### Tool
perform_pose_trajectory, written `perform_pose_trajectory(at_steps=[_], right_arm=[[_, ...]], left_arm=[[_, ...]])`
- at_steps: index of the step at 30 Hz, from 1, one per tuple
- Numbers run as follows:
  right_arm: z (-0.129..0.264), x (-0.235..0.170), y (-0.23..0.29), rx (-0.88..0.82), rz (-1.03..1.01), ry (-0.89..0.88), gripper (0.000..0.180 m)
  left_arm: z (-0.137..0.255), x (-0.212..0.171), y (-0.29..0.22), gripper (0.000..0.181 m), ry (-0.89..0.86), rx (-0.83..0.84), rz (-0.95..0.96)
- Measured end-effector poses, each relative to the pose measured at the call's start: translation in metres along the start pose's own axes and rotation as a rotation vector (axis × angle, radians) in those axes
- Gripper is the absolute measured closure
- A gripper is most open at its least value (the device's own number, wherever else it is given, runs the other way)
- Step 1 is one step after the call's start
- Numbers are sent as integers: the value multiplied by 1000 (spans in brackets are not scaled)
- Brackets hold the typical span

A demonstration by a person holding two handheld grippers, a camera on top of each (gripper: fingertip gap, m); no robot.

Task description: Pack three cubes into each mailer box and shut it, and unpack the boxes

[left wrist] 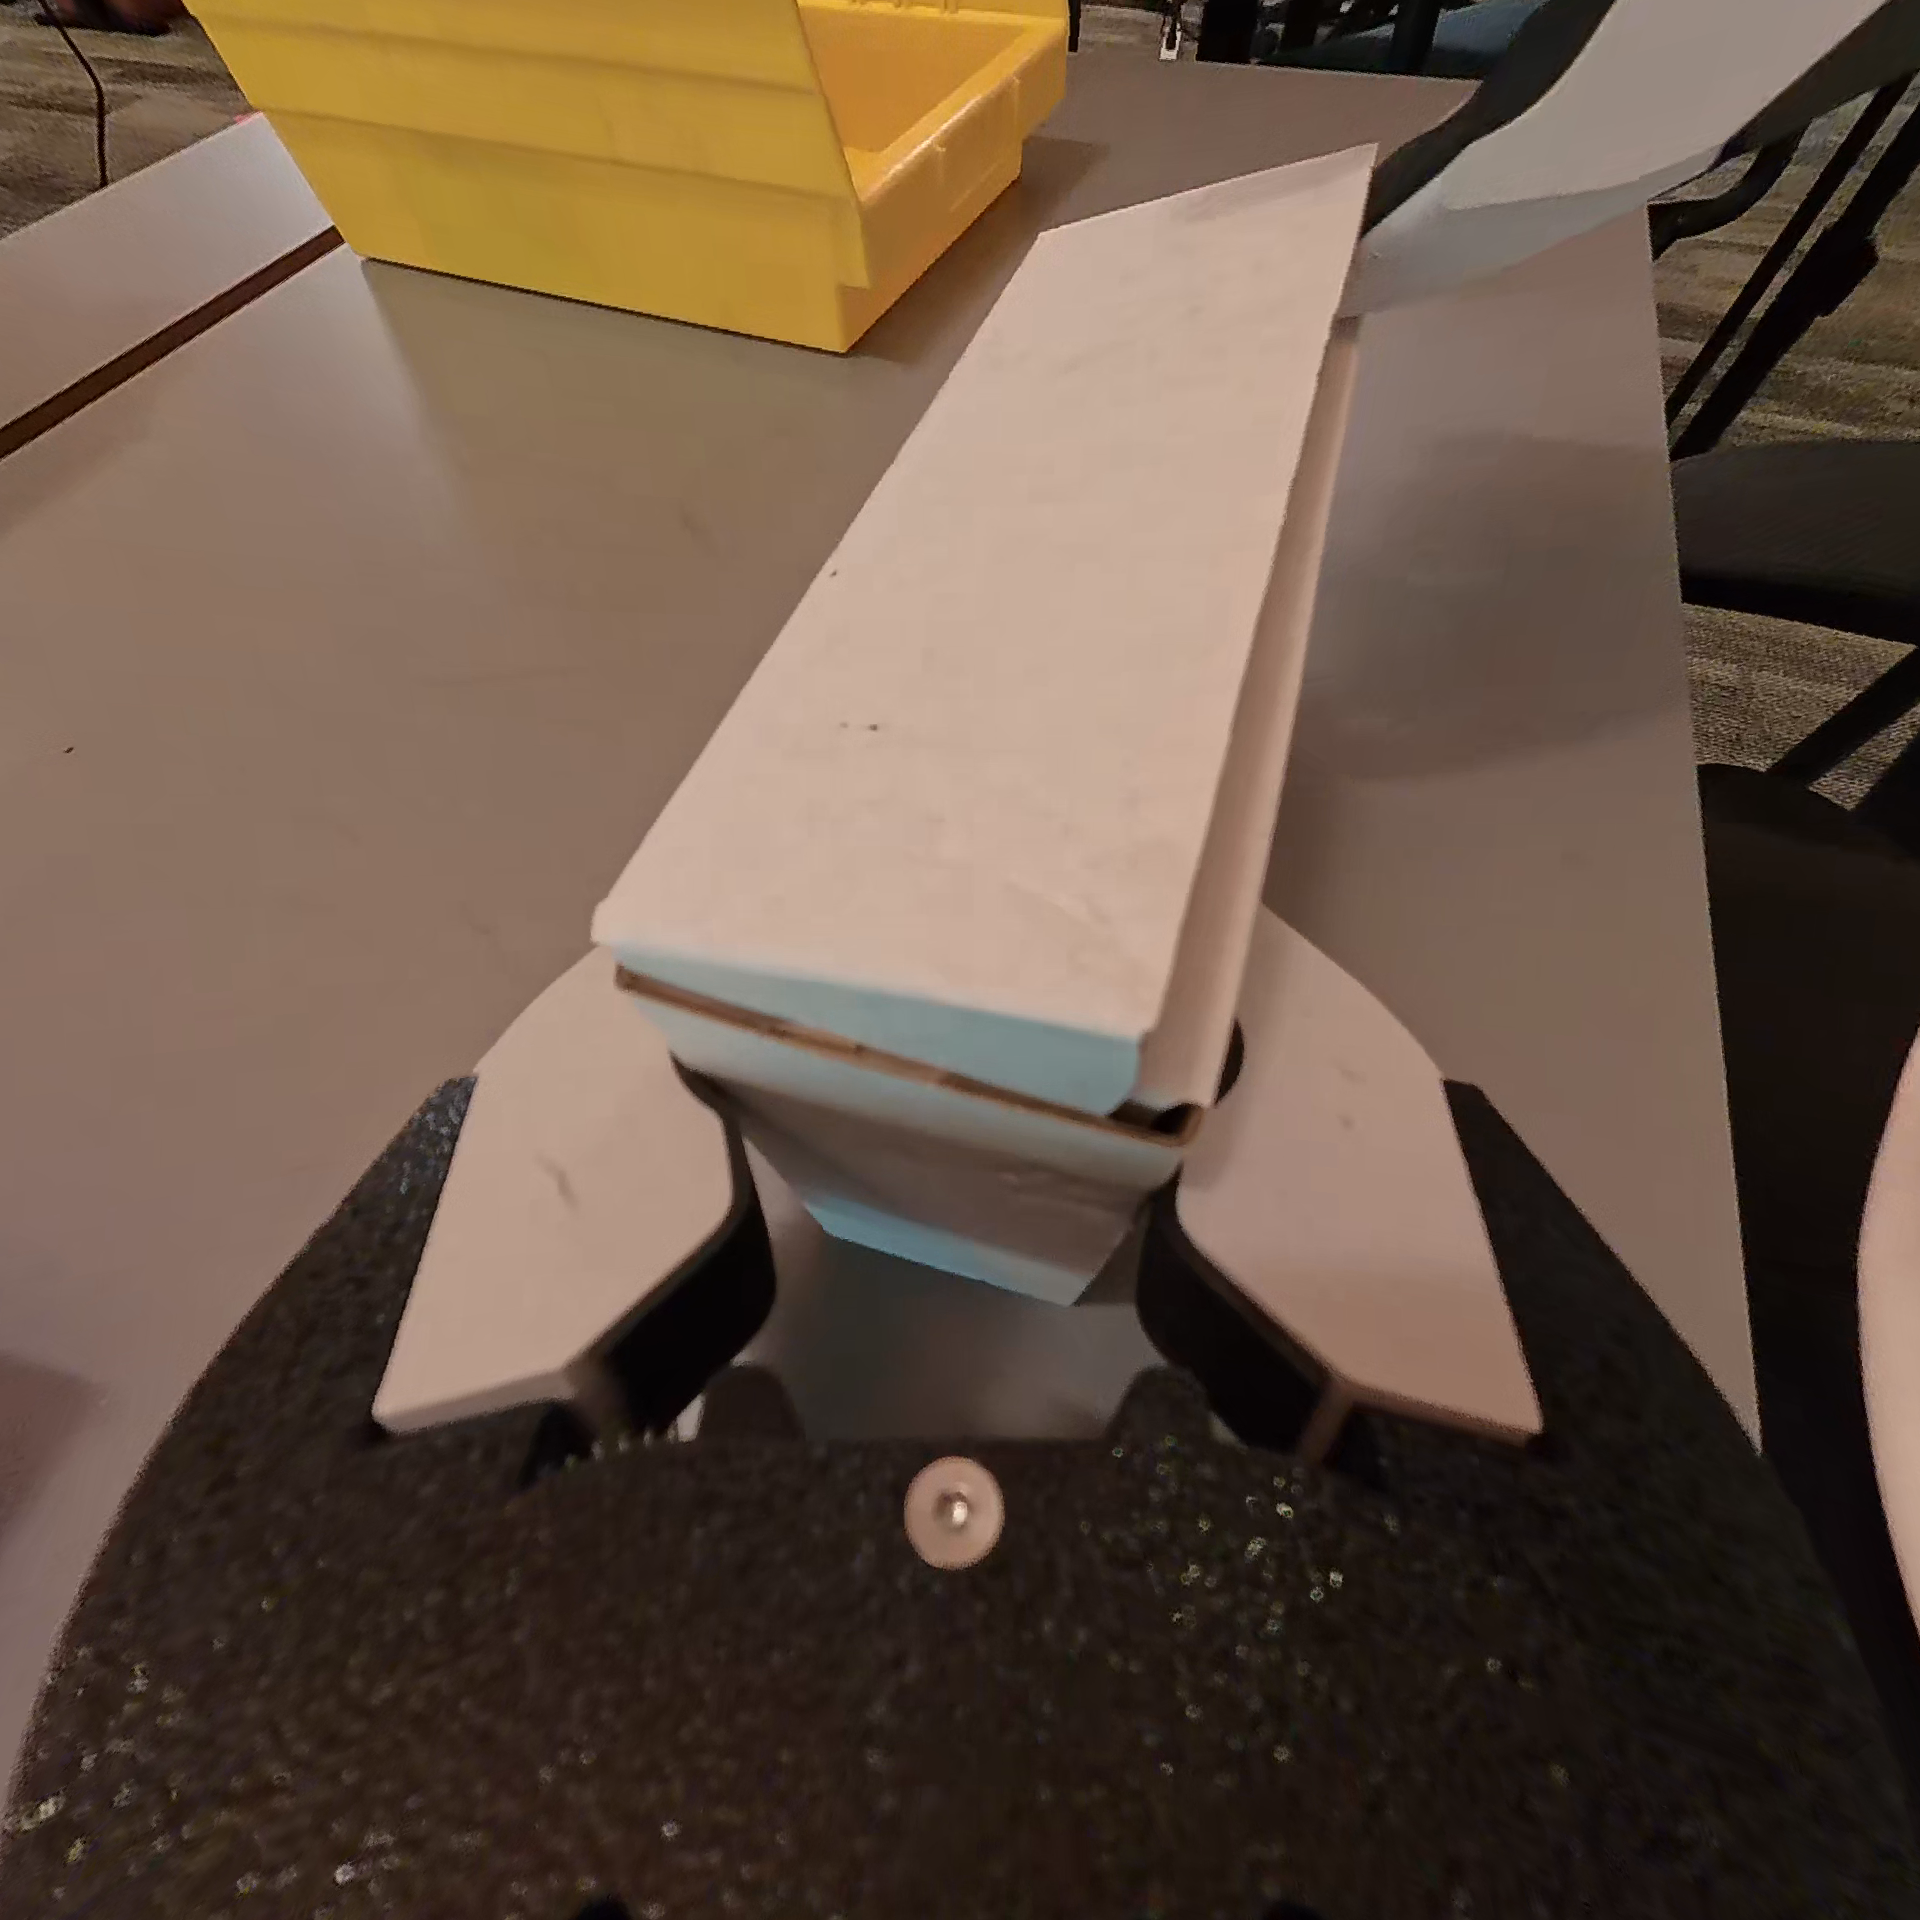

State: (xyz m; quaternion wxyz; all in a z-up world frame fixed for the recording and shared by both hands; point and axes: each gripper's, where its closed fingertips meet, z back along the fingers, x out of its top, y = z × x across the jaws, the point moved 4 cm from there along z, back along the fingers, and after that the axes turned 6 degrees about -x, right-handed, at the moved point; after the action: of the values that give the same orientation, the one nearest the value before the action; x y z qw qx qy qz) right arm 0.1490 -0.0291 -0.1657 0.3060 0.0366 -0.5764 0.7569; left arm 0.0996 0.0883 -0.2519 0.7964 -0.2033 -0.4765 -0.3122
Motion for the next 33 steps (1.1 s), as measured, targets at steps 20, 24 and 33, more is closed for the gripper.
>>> perform_pose_trajectory(at_steps=[20,24,33], right_arm=[[-23,1,-9,108,-102,192,171],[-23,3,-4,47,204,169,173],[-27,-1,8,36,239,209,176]], left_arm=[[0,-2,13,95,28,112,-2],[-1,-1,12,95,24,102,-3],[-4,10,14,78,-68,126,89]])
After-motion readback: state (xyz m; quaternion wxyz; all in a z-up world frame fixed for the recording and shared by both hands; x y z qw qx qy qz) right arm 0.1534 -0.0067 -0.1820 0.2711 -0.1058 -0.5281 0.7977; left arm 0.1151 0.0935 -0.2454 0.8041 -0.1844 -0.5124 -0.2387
